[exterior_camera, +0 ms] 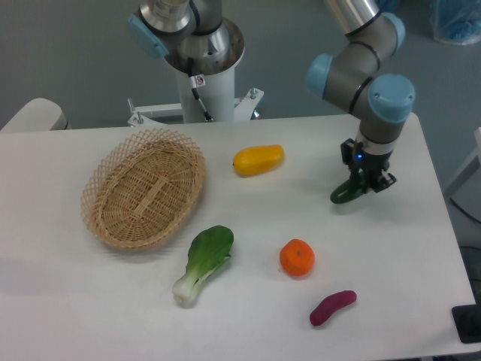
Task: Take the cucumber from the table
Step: 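Lift the held cucumber and carry it toward the purple eggplant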
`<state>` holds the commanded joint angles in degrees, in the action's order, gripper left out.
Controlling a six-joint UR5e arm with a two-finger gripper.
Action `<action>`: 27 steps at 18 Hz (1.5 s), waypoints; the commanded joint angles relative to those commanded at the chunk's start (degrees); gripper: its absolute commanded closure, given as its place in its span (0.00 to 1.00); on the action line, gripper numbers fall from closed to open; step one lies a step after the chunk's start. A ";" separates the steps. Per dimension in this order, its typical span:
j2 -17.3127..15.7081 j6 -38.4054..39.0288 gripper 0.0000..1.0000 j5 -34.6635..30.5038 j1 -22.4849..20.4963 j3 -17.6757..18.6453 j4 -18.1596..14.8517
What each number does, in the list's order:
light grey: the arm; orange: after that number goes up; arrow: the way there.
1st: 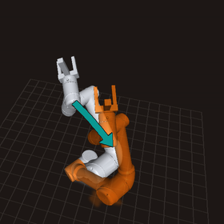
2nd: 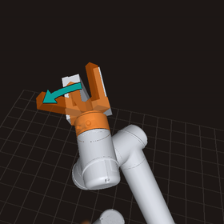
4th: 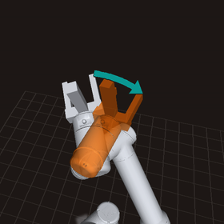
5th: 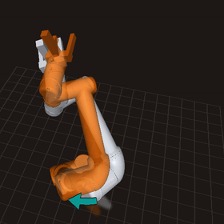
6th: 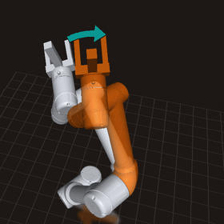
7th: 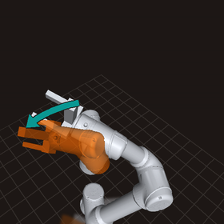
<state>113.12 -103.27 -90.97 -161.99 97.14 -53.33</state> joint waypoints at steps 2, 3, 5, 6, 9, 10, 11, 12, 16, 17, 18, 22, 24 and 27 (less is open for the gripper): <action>0.70 2.01 0.83 0.26 2.11 -4.57 -3.08; 1.49 4.46 0.83 0.52 3.43 -6.76 -4.14; 3.33 8.77 0.83 1.23 6.32 -10.02 -4.32; 4.38 10.09 0.83 2.19 7.64 -11.78 -4.32; 7.02 14.84 0.83 5.79 10.99 -17.05 -4.32; 7.73 15.81 0.83 6.15 11.87 -18.46 -4.32; 8.52 16.17 0.83 6.07 12.57 -20.04 -4.41; 9.40 16.26 0.83 6.06 13.28 -21.28 -4.50; 11.24 16.43 0.83 5.80 13.63 -23.13 -5.46; 12.03 16.87 0.83 5.63 13.81 -24.27 -6.77; 12.82 17.92 0.83 5.28 14.24 -25.76 -8.61; 16.78 20.65 0.83 2.82 14.60 -33.57 -14.94; 18.54 21.09 0.83 2.29 14.69 -36.83 -17.93; 19.07 20.92 0.83 1.06 14.78 -38.51 -19.43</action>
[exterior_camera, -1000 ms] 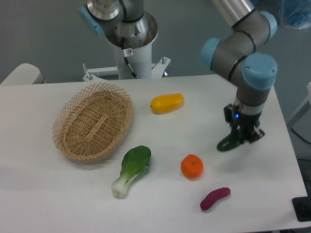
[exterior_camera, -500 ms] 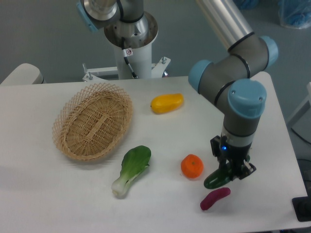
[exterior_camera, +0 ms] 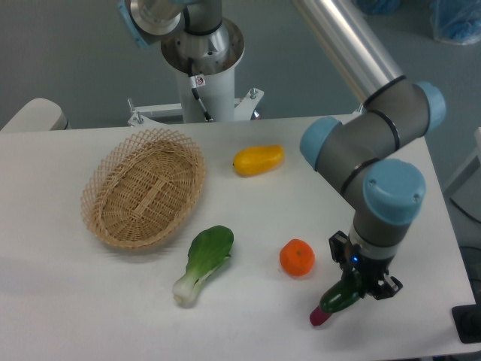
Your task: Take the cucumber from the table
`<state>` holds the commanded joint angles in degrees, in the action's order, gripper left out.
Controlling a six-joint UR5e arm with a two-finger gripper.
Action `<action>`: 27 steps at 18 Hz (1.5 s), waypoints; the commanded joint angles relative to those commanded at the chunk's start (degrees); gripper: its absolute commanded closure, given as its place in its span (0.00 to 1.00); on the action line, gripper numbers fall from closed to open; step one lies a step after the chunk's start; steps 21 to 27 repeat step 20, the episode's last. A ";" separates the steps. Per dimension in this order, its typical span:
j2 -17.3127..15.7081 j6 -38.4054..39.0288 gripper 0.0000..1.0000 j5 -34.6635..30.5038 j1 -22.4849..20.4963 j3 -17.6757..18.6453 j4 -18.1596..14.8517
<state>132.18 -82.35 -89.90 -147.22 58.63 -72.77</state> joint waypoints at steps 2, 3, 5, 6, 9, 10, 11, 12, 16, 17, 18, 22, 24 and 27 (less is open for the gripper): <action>0.35 -0.26 0.85 -0.18 0.00 -3.33 -4.20; 0.96 -0.61 0.86 -0.27 -0.09 -5.17 -6.57; 1.49 -1.40 0.87 -0.01 -0.70 -7.56 -9.49; 1.50 -2.37 0.87 -0.01 -0.79 -7.74 -9.58; 1.50 -2.73 0.87 -0.01 -0.79 -7.74 -9.50; 1.50 -2.73 0.87 -0.01 -0.79 -7.57 -9.50; 1.41 -2.55 0.86 0.17 -0.79 -7.39 -9.41; 1.41 -2.46 0.86 0.34 -0.79 -7.22 -9.41; 1.23 -2.55 0.86 0.34 -0.70 -6.78 -9.15; 1.23 -2.64 0.86 0.34 -0.70 -6.60 -9.06; 1.15 -2.73 0.86 0.34 -0.70 -6.51 -9.06; 1.15 -2.81 0.86 0.43 -0.70 -6.42 -9.06; 1.15 -2.81 0.86 0.43 -0.70 -6.42 -9.06; 1.15 -2.81 0.86 0.43 -0.70 -6.42 -9.06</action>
